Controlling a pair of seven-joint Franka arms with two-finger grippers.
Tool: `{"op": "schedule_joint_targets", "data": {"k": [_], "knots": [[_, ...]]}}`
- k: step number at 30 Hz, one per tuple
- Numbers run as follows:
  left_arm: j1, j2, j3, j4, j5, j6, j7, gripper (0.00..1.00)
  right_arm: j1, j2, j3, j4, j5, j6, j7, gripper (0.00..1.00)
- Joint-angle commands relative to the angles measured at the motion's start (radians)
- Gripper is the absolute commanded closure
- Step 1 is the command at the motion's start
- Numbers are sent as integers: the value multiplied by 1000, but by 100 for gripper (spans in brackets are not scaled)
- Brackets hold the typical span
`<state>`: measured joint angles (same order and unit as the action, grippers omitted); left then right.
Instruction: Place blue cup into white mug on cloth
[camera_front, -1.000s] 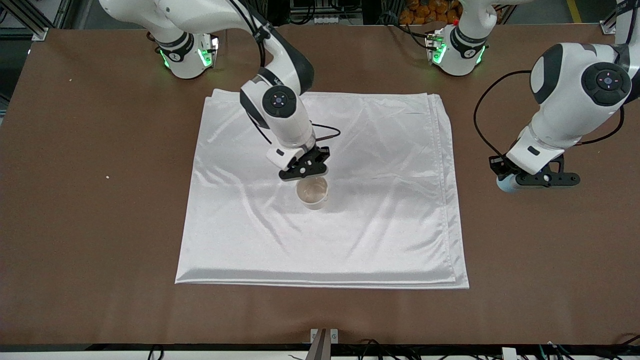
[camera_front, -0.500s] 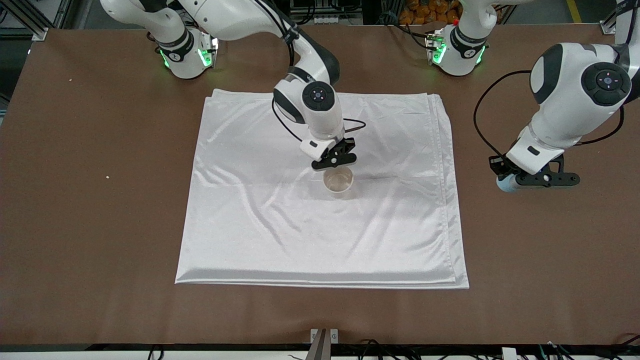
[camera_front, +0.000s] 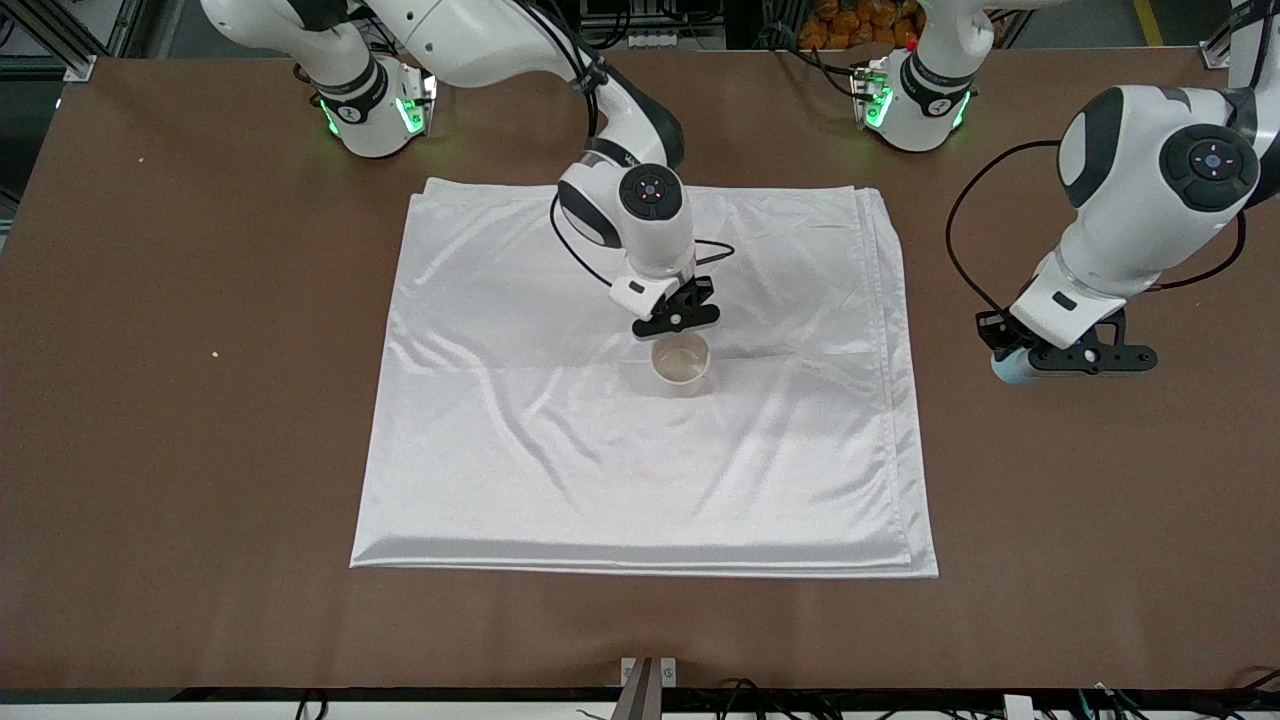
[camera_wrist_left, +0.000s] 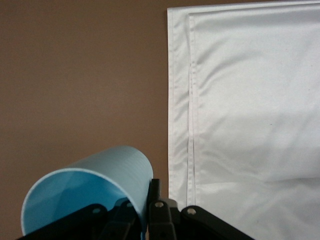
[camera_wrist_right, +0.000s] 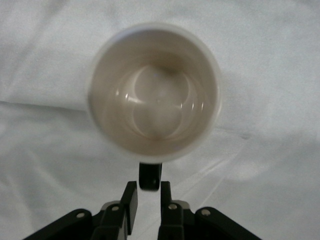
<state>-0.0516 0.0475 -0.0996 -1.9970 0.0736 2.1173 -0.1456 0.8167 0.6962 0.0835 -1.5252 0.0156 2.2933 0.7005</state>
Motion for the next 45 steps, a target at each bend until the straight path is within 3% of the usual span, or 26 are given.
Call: {"op": "schedule_joint_targets", "data": {"k": [1, 10, 25, 38, 45], "knots": [[1, -9, -8, 4, 21, -16, -9, 100, 4, 17, -1, 34, -19, -5, 22, 0], [7, -11, -41, 12, 20, -16, -23, 100, -24, -20, -1, 28, -5, -32, 19, 0], [6, 18, -193, 49, 20, -17, -232, 100, -136, -273, -8, 36, -6, -455, 24, 0], [-19, 139, -380, 176, 23, -106, -495, 100, -281, -506, -34, 54, -26, -761, -4, 0], [-123, 236, -390, 257, 81, -109, -663, 100, -350, -581, -48, 54, -86, -854, -154, 0]]}}
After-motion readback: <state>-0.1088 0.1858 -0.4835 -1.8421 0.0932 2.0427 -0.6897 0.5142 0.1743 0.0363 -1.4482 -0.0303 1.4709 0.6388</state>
